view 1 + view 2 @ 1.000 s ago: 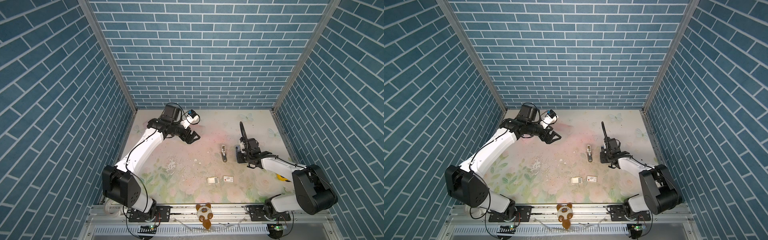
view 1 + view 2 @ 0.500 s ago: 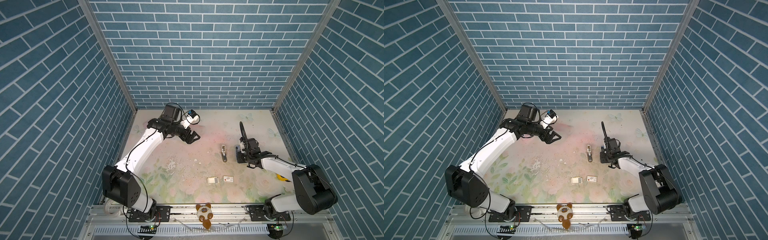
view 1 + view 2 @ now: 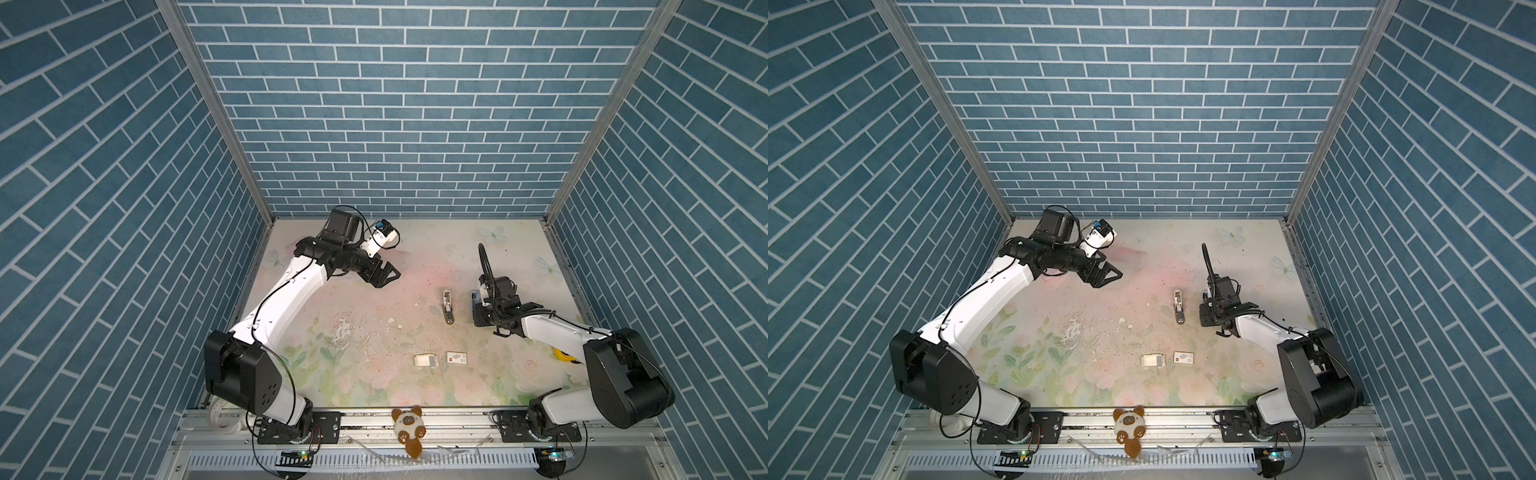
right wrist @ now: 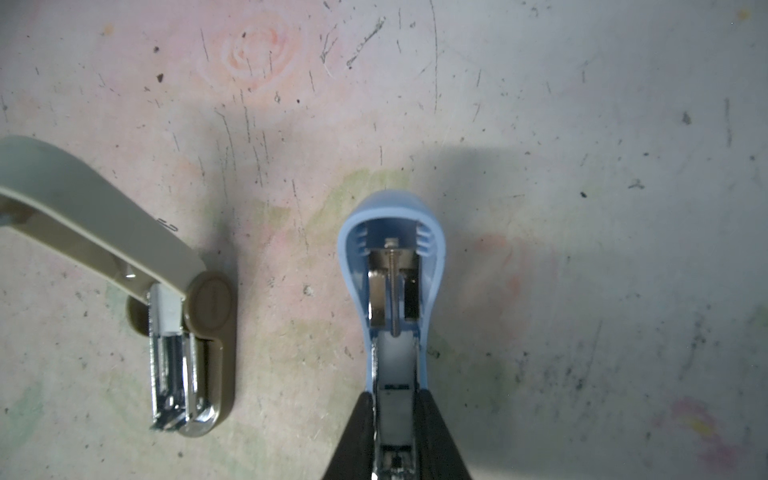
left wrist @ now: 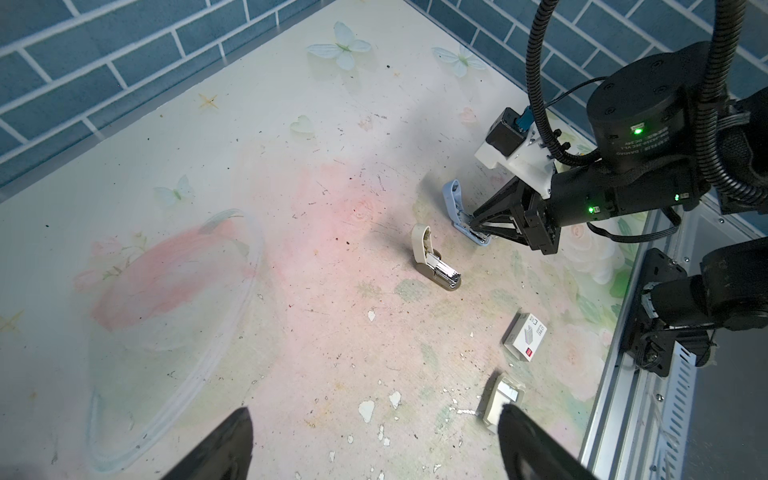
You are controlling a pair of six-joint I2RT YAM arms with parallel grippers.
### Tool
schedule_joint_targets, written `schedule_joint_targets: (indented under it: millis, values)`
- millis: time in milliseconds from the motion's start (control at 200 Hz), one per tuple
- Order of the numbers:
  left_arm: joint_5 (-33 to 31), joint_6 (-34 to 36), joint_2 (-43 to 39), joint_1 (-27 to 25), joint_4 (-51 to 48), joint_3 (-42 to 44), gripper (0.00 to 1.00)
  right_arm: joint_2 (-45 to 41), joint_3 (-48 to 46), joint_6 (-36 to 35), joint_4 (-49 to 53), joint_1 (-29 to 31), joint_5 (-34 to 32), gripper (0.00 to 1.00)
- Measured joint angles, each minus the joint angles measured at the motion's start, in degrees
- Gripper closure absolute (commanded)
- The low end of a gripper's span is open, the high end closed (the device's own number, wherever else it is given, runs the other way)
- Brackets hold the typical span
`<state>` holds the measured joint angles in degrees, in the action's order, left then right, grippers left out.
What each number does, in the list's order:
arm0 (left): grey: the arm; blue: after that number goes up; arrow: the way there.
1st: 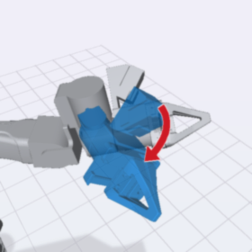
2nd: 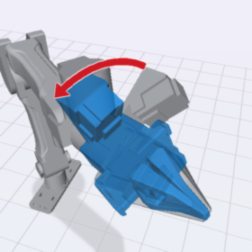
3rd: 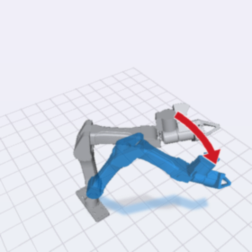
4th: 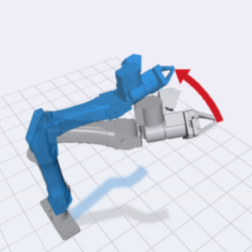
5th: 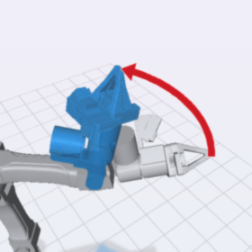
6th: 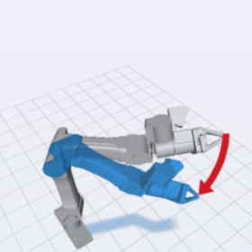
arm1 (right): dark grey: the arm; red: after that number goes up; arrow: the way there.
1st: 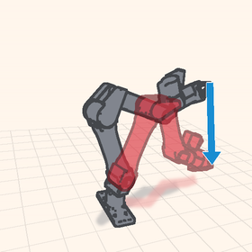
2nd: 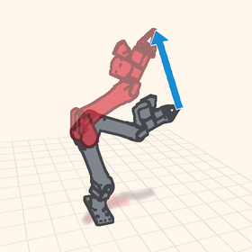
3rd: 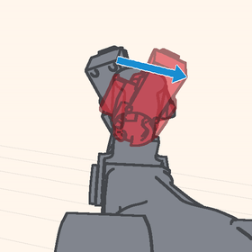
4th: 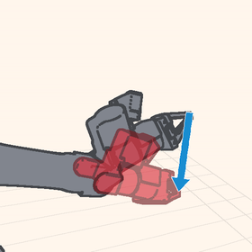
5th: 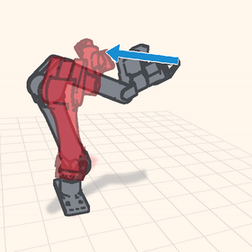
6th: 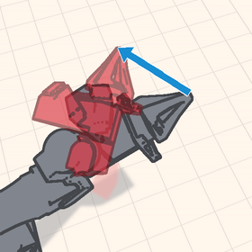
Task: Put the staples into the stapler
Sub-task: 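Open the right gripper to release the strip inside the stapler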
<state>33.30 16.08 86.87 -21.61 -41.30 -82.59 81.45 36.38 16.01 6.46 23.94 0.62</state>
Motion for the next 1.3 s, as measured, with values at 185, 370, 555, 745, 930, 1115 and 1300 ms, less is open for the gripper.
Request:
schedule_joint_targets:
  millis: [185, 370, 555, 745, 930, 1115, 1300]
  values:
    - [0.0, 0.0, 0.0, 0.0, 0.0, 0.0, 0.07, 0.1, 0.0, 0.0, 0.2, 0.1, -0.2, 0.78]
    - [0.0, 0.0, 0.0, 0.0, 0.0, 0.0, 0.07, 0.2, 0.0, 0.0, 0.4, 0.2, -0.4, 0.76]
    - [0.0, 0.0, 0.0, 0.0, 0.0, 0.0, 0.07, 0.2, 0.0, 0.0, 0.4, 0.4, -0.5, 0.74]
    - [0.0, 0.0, 0.0, 0.0, 0.0, 0.0, 0.07, -0.8, 0.0, 0.0, 1.3, 0.5, -0.4, 0.71]
    - [0.0, 0.0, 0.0, 0.0, 0.0, 0.0, 0.07, -4.6, 2.0, 0.0, 3.3, 0.5, -0.4, 0.7]
    - [0.0, 0.0, 0.0, 0.0, 0.0, 0.0, 0.07, -4.7, 4.8, 0.0, 4.0, 0.5, 0.9, 0.69]
    - [0.0, 0.0, 0.0, 0.0, 0.0, 0.0, 0.07, -1.4, 6.2, 0.0, 3.8, 0.5, 2.3, 0.7]
